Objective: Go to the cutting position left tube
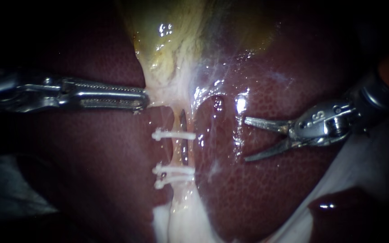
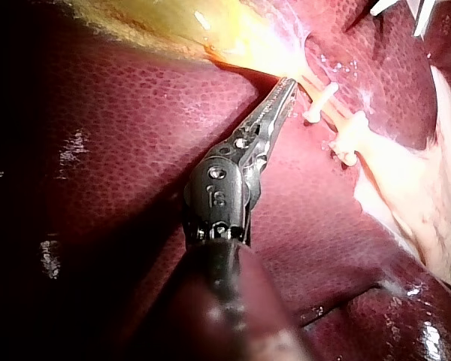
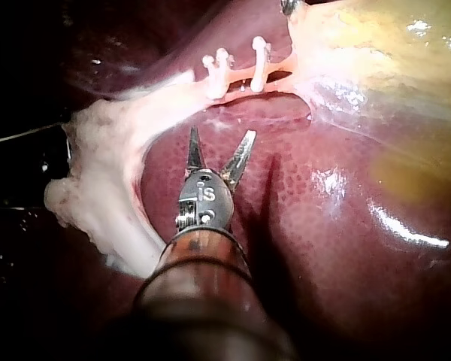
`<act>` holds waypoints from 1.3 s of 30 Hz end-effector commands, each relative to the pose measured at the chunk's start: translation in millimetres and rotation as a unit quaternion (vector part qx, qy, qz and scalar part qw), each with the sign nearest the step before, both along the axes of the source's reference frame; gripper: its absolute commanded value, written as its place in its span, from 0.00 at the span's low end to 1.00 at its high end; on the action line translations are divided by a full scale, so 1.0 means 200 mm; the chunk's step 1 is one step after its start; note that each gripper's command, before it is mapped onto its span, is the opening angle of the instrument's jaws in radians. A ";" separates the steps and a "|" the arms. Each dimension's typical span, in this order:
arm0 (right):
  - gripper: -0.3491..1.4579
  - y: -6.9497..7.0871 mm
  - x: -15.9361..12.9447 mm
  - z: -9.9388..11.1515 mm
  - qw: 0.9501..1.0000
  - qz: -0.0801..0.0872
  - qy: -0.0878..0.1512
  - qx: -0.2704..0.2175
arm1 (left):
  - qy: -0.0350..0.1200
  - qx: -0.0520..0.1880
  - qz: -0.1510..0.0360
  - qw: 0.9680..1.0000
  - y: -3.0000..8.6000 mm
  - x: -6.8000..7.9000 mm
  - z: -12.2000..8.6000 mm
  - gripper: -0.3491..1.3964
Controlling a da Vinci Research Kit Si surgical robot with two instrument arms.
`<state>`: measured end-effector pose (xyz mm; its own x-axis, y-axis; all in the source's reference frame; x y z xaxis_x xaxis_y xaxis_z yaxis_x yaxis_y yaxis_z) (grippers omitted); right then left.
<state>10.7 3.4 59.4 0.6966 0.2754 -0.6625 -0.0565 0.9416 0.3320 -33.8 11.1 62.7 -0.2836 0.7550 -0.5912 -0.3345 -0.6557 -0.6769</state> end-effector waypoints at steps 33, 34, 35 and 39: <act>0.99 -0.020 0.054 0.024 0.986 -0.005 0.111 0.126 | -0.008 -0.003 -0.014 1.000 0.008 0.020 -0.032 0.00; 0.99 -0.020 0.055 0.025 0.985 -0.003 0.110 0.130 | -0.008 -0.003 -0.014 1.000 0.008 0.020 -0.032 0.00; 0.99 -0.020 0.056 0.027 0.985 -0.004 0.112 0.131 | -0.008 -0.003 -0.014 1.000 0.008 0.020 -0.032 0.00; 0.99 -0.020 0.058 0.036 0.983 -0.002 0.111 0.145 | -0.008 -0.003 -0.014 1.000 0.008 0.020 -0.032 0.00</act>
<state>22.6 -0.4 67.1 0.5436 0.4769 -0.6907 0.0508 0.8027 0.5942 -29.8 12.8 56.3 -0.2534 0.7587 -0.6001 -0.3420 -0.6506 -0.6781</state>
